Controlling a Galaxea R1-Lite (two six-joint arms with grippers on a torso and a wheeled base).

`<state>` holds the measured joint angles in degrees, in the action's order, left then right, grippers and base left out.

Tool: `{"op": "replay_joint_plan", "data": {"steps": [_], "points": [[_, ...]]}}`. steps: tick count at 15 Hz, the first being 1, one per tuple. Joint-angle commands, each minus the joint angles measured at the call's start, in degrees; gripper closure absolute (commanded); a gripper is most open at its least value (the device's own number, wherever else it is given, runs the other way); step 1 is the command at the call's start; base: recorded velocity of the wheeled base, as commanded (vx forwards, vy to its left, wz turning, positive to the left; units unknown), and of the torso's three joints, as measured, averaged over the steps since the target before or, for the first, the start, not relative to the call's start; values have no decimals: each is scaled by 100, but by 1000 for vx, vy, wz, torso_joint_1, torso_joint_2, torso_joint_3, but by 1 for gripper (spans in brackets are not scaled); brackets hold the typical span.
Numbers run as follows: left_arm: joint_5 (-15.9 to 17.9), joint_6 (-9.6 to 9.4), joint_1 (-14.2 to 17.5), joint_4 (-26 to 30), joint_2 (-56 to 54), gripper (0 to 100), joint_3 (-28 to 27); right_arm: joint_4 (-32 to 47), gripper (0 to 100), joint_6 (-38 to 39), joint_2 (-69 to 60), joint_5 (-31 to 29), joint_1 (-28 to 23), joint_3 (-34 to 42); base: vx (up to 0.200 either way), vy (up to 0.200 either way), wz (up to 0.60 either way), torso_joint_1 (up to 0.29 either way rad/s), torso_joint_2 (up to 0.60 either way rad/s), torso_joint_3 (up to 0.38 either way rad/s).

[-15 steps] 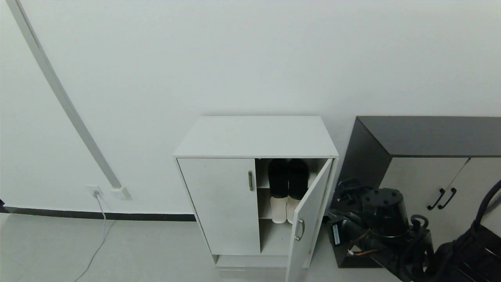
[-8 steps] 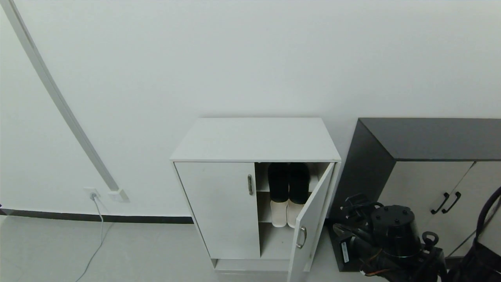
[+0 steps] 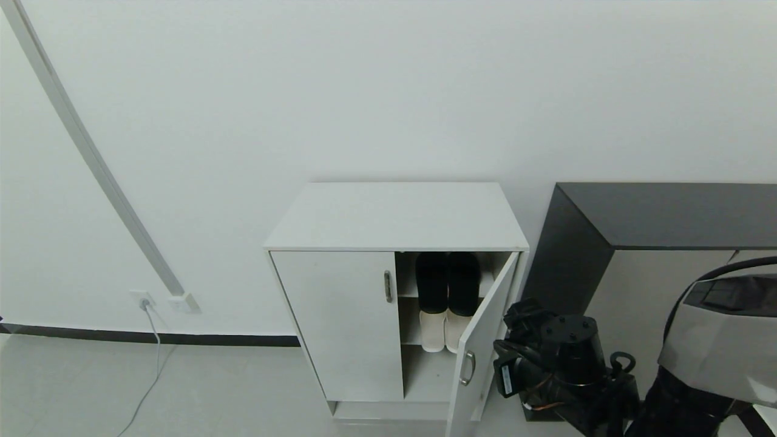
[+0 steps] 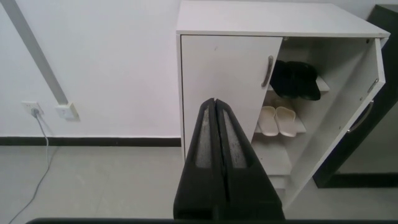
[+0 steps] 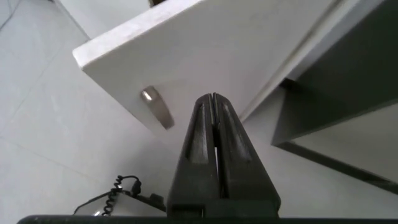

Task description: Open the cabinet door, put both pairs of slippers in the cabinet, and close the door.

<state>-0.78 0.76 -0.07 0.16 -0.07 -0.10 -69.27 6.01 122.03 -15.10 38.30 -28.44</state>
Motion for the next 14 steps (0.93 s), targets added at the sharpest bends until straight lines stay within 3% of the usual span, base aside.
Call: {"op": "replay_joint_plan", "data": {"steps": [1,14], "points": [[-10,4,-1,-7,7,100,1,10,100,-3,313,43,-33,-285,0,0,0,0,0,0],[-19,4,-1,2,7,100,1,810,100,-30,928,262,-385,-2034,0,0,0,0,0,0]]}}
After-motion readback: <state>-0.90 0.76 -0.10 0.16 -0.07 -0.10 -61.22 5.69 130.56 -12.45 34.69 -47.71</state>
